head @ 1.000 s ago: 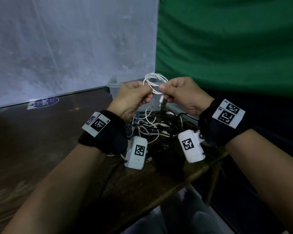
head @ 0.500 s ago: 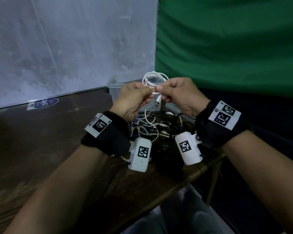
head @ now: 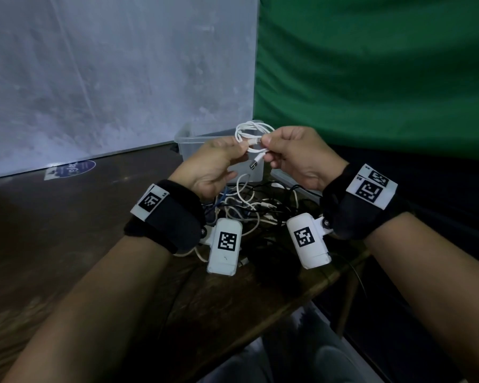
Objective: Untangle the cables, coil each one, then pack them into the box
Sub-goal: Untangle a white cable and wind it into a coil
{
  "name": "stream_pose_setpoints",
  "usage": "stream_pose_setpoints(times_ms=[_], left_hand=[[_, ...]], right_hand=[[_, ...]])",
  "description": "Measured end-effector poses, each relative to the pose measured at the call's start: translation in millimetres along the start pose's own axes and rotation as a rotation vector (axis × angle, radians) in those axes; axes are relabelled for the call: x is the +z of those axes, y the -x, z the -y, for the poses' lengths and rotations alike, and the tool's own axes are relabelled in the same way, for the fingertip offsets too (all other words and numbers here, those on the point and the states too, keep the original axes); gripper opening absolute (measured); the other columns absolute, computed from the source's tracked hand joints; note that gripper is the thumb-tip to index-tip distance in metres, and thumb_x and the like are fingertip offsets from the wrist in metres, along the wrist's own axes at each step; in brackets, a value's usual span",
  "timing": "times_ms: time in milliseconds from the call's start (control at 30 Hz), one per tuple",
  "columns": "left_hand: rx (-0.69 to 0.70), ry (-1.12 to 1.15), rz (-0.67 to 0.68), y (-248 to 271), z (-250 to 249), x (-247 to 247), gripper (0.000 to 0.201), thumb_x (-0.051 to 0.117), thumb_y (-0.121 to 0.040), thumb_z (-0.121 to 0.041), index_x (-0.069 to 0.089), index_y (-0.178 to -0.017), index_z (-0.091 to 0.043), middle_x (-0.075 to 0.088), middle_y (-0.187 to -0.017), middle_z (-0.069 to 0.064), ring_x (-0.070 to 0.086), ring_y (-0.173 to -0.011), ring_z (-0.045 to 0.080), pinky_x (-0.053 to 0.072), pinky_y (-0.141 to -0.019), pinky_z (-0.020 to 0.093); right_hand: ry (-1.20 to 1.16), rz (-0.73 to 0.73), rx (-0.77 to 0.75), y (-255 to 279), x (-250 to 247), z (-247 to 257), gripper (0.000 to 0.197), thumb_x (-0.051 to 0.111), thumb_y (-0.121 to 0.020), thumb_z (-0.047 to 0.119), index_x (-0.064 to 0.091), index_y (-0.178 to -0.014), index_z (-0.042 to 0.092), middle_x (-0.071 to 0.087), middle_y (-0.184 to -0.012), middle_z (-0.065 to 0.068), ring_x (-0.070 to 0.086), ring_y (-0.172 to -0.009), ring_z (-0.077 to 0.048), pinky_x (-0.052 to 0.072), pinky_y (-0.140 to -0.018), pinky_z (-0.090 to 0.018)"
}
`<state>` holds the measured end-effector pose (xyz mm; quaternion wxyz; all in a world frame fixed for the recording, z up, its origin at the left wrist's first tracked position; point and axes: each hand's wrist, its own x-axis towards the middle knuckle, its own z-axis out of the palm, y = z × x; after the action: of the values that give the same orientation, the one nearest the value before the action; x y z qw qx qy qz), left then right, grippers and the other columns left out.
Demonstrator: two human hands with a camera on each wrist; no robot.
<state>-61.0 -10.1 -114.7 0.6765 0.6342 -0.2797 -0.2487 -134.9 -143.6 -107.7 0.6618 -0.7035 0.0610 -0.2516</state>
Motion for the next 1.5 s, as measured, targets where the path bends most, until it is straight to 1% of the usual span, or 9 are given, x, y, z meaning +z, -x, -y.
stream_pose_setpoints(times_ms=[67, 233, 467, 667, 833, 1000, 1133, 1267, 1500], left_hand=[[-0.048, 0.07, 0.051, 0, -2, -4, 0.012, 0.049, -0.096, -0.023, 0.061, -0.096, -0.02, 0.06, -0.1, 0.001, 0.053, -0.097, 0.012, 0.037, -0.082, 0.032], [-0.184, 0.131, 0.061, 1, -8, -3, 0.022, 0.05, -0.093, -0.038, 0.058, -0.078, -0.024, 0.062, -0.071, -0.009, 0.057, -0.082, 0.008, 0.039, -0.083, 0.033], [-0.214, 0.109, -0.02, 2, -6, 4, 0.017, 0.058, -0.09, -0.033, 0.056, -0.076, -0.023, 0.06, -0.064, -0.011, 0.055, -0.074, 0.003, 0.038, -0.074, 0.026], [-0.134, 0.096, -0.053, 1, -7, 1, 0.015, 0.058, -0.091, -0.031, 0.058, -0.078, -0.024, 0.06, -0.06, -0.013, 0.055, -0.068, 0.0, 0.039, -0.068, 0.021], [-0.089, 0.123, -0.08, 0, -6, 0, 0.017, 0.056, -0.092, -0.032, 0.059, -0.078, -0.023, 0.06, -0.056, -0.013, 0.056, -0.067, 0.0, 0.039, -0.066, 0.02], [-0.098, 0.064, -0.084, 2, -5, 4, 0.019, 0.056, -0.092, -0.034, 0.06, -0.076, -0.023, 0.061, -0.056, -0.012, 0.058, -0.053, -0.003, 0.039, -0.043, 0.009], [-0.133, -0.005, -0.101, 1, -2, 3, 0.019, 0.06, -0.09, -0.037, 0.06, -0.076, -0.025, 0.061, -0.065, -0.013, 0.054, -0.058, -0.001, 0.036, -0.048, 0.013], [-0.096, 0.146, -0.039, 3, -3, 3, 0.013, 0.056, -0.093, -0.029, 0.056, -0.082, -0.024, 0.062, -0.077, -0.006, 0.056, -0.065, 0.006, 0.044, -0.053, 0.016], [0.111, 0.221, -0.084, 1, -2, 13, 0.017, 0.047, -0.098, -0.021, 0.049, -0.082, -0.015, 0.058, -0.067, 0.003, 0.053, -0.049, 0.006, 0.046, -0.045, 0.012]], right_hand=[[0.004, 0.0, 0.004, 0, -3, 3, 0.015, 0.061, -0.087, -0.003, 0.062, -0.073, 0.003, 0.059, -0.062, -0.008, 0.052, -0.046, -0.007, 0.042, -0.045, -0.017], [0.079, -0.029, -0.029, -1, -8, 6, 0.018, 0.068, -0.077, -0.009, 0.064, -0.065, 0.004, 0.06, -0.049, -0.002, 0.052, -0.047, -0.01, 0.044, -0.047, -0.019], [0.164, -0.056, -0.05, 2, -5, 2, 0.02, 0.065, -0.072, -0.016, 0.062, -0.066, 0.002, 0.057, -0.046, -0.001, 0.047, -0.038, -0.007, 0.04, -0.042, -0.018], [0.139, 0.058, -0.024, 4, -4, 8, 0.025, 0.061, -0.079, -0.014, 0.062, -0.081, 0.011, 0.059, -0.06, -0.003, 0.047, -0.045, -0.008, 0.038, -0.044, -0.019], [-0.036, 0.14, 0.124, 9, -7, 10, 0.026, 0.058, -0.088, -0.004, 0.052, -0.095, 0.02, 0.063, -0.072, -0.007, 0.06, -0.058, -0.017, 0.055, -0.053, -0.026], [-0.196, 0.073, 0.107, 10, -5, 12, 0.031, 0.054, -0.083, -0.018, 0.051, -0.089, 0.013, 0.06, -0.097, -0.017, 0.068, -0.068, -0.023, 0.06, -0.061, -0.03], [-0.195, 0.033, 0.094, 9, -4, 9, 0.029, 0.051, -0.083, -0.019, 0.052, -0.086, 0.01, 0.057, -0.085, -0.013, 0.067, -0.06, -0.018, 0.06, -0.061, -0.029], [-0.179, 0.048, 0.098, 8, -3, 10, 0.026, 0.049, -0.086, -0.017, 0.052, -0.087, 0.009, 0.057, -0.085, -0.013, 0.067, -0.061, -0.017, 0.059, -0.061, -0.027], [-0.157, 0.031, 0.124, 6, -6, 12, 0.035, 0.057, -0.088, -0.006, 0.041, -0.114, 0.011, 0.063, -0.079, -0.012, 0.062, -0.053, -0.014, 0.05, -0.051, -0.021]])
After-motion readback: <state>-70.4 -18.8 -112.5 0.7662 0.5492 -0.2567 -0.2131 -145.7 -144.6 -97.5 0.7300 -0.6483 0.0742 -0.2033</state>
